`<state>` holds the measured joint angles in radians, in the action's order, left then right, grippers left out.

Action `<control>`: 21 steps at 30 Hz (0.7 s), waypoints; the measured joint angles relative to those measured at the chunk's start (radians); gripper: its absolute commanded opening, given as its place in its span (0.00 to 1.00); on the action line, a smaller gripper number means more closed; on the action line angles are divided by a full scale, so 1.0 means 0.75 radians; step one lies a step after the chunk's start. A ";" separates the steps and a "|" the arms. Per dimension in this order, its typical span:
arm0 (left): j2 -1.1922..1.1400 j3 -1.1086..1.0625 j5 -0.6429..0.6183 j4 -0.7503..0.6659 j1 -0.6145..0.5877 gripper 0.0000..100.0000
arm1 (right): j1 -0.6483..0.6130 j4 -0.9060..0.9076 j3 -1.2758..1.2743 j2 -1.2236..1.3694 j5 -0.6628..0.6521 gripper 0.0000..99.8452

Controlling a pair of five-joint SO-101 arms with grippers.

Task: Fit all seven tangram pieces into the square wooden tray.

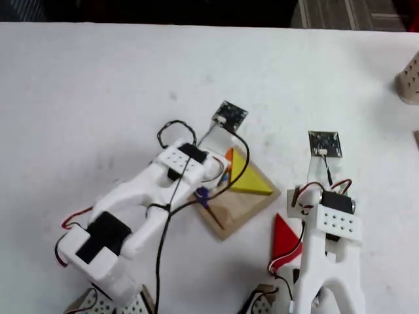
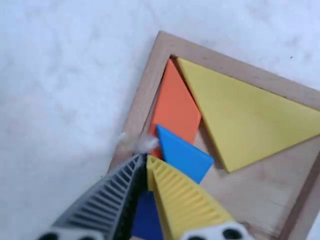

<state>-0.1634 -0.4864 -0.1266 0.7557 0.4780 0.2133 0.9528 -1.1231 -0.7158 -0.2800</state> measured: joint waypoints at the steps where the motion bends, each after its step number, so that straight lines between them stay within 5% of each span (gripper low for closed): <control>1: 0.000 0.000 0.000 0.000 0.000 0.02 | 0.000 0.000 0.000 0.000 0.000 0.04; 21: 0.000 0.000 -0.002 -0.172 0.051 0.02 | 0.000 0.000 0.000 0.000 0.000 0.04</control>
<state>-0.1634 -0.4864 -0.1281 0.6268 0.5163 0.2133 0.9528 -1.1231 -0.7158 -0.2800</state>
